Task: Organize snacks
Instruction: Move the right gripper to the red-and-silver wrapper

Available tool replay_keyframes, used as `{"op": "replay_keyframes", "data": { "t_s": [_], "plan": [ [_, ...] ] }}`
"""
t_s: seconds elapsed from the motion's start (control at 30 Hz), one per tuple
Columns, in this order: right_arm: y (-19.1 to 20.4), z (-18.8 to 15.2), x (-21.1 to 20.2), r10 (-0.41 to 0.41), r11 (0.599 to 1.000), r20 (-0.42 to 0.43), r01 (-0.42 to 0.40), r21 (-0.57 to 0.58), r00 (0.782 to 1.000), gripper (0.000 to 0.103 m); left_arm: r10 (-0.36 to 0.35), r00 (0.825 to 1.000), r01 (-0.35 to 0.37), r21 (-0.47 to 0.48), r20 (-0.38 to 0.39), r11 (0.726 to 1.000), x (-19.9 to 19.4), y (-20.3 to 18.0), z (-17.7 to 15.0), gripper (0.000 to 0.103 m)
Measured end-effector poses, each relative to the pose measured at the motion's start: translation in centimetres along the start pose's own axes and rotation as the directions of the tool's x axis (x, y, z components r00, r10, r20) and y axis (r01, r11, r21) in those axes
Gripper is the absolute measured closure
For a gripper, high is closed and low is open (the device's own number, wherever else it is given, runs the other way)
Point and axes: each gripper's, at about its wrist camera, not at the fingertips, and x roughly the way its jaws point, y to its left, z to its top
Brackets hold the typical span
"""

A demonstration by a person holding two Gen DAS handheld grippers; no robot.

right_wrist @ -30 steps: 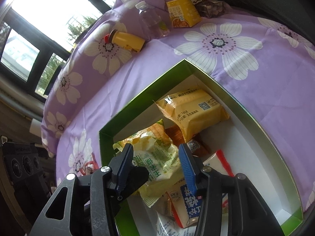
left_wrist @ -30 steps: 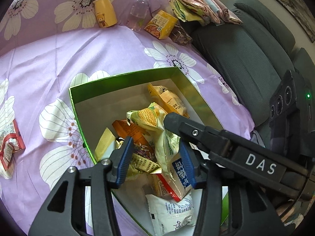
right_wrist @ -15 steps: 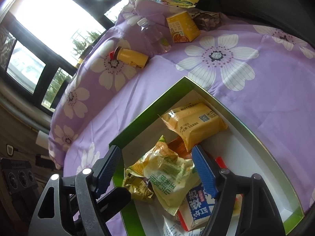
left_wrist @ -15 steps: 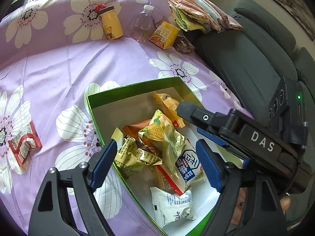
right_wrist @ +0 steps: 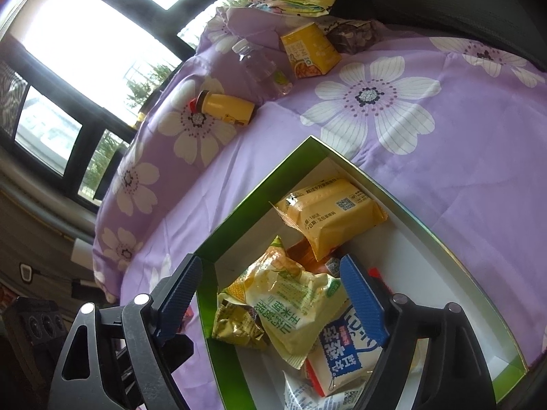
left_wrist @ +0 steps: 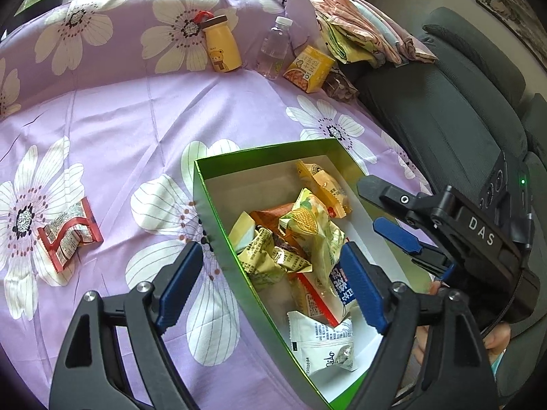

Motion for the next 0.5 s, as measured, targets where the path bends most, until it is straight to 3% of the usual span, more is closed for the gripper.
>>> {"op": "replay_keyframes", "data": {
  "t_s": [0.5],
  "plan": [
    [2.8, -1.2, 0.4, 0.039, 0.994, -0.022, -0.041, -0.098, 0.999, 0.019, 0.080, 0.996, -0.073, -0.170, 0.037, 0.983, -3.7, 7.5, -0.4, 0.020]
  ]
}}
